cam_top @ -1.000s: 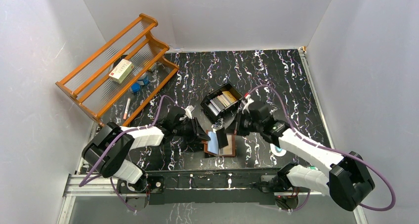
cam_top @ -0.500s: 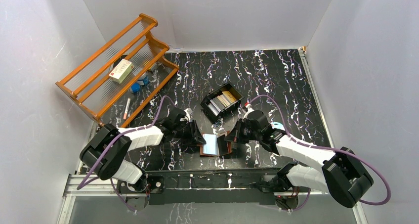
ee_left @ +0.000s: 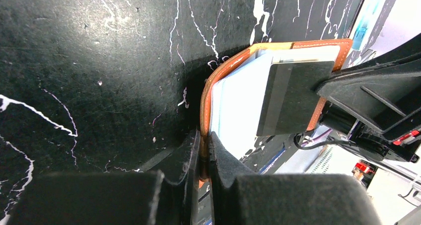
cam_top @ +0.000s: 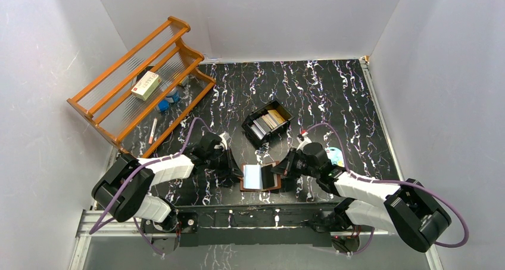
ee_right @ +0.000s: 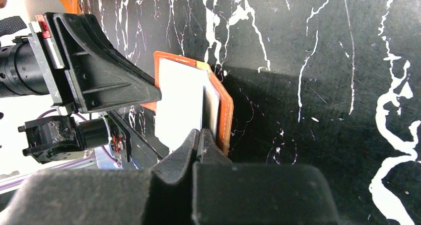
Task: Put the credit cards into the card holder
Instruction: Insert the credit card into the card holder.
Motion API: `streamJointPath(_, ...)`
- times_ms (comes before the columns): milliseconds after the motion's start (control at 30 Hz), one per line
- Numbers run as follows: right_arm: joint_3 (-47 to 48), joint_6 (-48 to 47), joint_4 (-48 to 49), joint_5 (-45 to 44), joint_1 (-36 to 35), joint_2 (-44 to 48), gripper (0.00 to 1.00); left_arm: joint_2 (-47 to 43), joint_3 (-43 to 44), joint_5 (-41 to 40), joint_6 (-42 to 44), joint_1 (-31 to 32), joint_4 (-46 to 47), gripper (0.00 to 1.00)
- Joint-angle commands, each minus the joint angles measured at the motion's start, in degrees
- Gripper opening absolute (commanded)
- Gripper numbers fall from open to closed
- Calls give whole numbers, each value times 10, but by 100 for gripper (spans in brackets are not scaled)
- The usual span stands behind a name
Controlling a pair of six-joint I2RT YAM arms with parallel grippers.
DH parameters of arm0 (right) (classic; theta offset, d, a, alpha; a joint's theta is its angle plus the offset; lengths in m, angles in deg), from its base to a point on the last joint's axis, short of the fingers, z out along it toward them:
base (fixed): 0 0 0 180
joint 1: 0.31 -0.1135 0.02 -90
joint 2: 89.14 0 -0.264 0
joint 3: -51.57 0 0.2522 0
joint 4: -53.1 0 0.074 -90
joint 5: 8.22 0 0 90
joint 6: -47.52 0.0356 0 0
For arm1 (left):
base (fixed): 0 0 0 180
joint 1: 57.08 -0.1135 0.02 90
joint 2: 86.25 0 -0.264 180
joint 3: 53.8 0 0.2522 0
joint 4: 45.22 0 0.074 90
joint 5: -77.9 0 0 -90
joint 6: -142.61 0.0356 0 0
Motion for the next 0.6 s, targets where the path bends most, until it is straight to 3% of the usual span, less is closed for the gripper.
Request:
streamJointPath(0, -17, 20, 85, 2, 0, -9, 0, -10, -12, 16, 5, -1, -8, 0)
streamJointPath(567, -34, 25, 130, 12, -1, -26, 0, -5, -18, 17, -2, 4, 5, 0)
